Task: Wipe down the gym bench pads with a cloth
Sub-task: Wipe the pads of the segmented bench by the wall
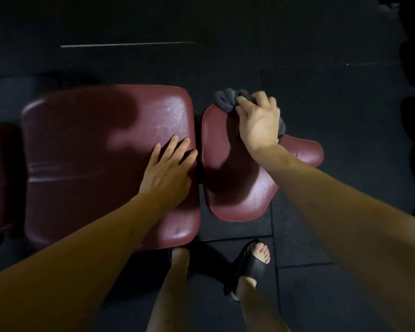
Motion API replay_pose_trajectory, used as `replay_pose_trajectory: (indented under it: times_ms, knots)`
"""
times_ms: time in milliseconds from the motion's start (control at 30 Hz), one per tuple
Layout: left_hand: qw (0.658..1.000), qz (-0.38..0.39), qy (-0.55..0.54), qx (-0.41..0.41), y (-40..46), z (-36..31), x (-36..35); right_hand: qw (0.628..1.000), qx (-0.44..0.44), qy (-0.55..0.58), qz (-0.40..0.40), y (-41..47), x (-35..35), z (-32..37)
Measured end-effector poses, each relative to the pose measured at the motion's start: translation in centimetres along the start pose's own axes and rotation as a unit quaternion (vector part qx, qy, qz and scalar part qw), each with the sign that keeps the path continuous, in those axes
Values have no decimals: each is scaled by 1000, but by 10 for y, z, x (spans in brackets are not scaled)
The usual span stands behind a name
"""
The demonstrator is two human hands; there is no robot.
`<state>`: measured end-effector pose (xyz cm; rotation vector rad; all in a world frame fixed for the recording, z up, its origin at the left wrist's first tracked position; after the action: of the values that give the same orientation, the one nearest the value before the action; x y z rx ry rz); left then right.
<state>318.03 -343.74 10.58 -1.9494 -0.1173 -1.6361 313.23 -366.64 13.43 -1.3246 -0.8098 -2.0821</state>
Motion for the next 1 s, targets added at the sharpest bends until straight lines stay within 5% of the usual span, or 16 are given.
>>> replay_pose_trajectory:
  times_ms: [267, 567, 867, 1000]
  knots:
    - [997, -53, -27, 42, -56, 0, 1, 973, 164, 47, 153, -177, 6, 32]
    - [993, -24, -38, 108, -85, -12, -26, 991, 127, 16, 37, -70, -7, 60]
    - [986, -2, -57, 159, -113, -26, -28, 934, 288, 75, 196, -230, 6, 40]
    - [988, -9, -51, 149, -106, -38, -30, 940, 311, 44, 133, -164, 15, 29]
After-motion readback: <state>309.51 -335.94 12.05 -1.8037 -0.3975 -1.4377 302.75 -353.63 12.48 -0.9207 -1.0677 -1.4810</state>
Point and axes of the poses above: each hand's wrist, its own y-axis towards the middle knuckle, its own x-axis out of the back of the hand, z = x × y, the point moved 9 cm from there along y, towards the middle knuckle, and after that the axes turned 4 degrees about y, right-handed, at the moved point
